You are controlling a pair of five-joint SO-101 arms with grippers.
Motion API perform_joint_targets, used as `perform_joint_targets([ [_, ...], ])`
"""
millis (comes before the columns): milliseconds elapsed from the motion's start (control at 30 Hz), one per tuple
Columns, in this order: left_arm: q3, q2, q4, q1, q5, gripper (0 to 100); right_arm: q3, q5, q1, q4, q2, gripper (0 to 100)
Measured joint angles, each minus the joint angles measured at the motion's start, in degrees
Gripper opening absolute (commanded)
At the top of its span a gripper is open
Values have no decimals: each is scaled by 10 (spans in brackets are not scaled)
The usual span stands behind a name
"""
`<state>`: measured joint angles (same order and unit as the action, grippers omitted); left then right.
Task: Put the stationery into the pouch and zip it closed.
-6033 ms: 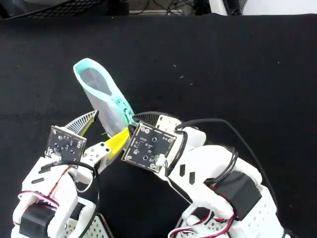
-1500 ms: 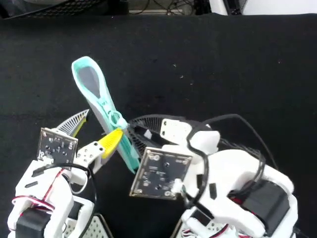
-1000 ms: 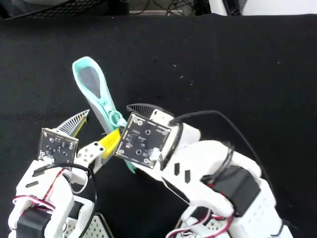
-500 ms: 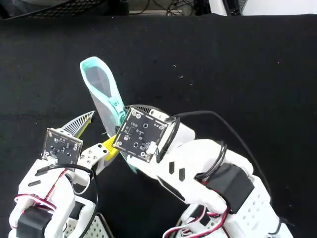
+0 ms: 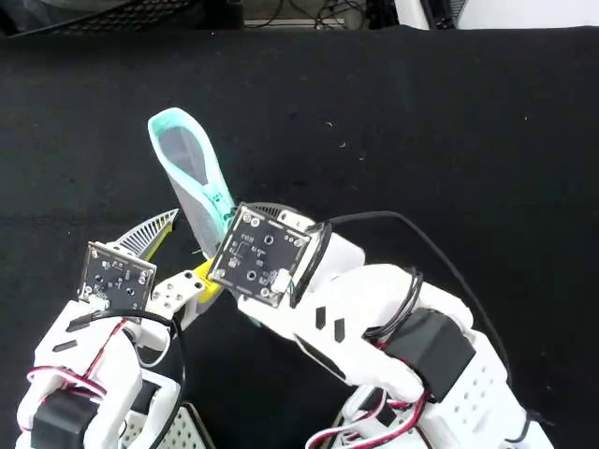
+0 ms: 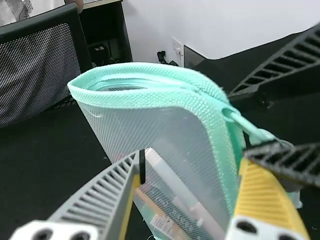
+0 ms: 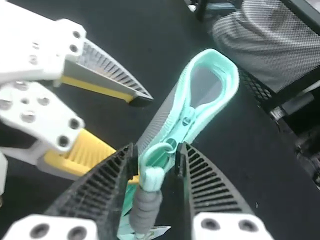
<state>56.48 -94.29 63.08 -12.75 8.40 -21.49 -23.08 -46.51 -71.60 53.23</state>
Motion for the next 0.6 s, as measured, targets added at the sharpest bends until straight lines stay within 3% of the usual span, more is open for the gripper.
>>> perform_joint_targets([
  [167, 0, 0, 0, 0, 0, 311, 0, -40, 44, 0, 0, 9],
  [600, 0, 0, 0, -1, 0, 311, 8, -78, 52, 4, 0, 12],
])
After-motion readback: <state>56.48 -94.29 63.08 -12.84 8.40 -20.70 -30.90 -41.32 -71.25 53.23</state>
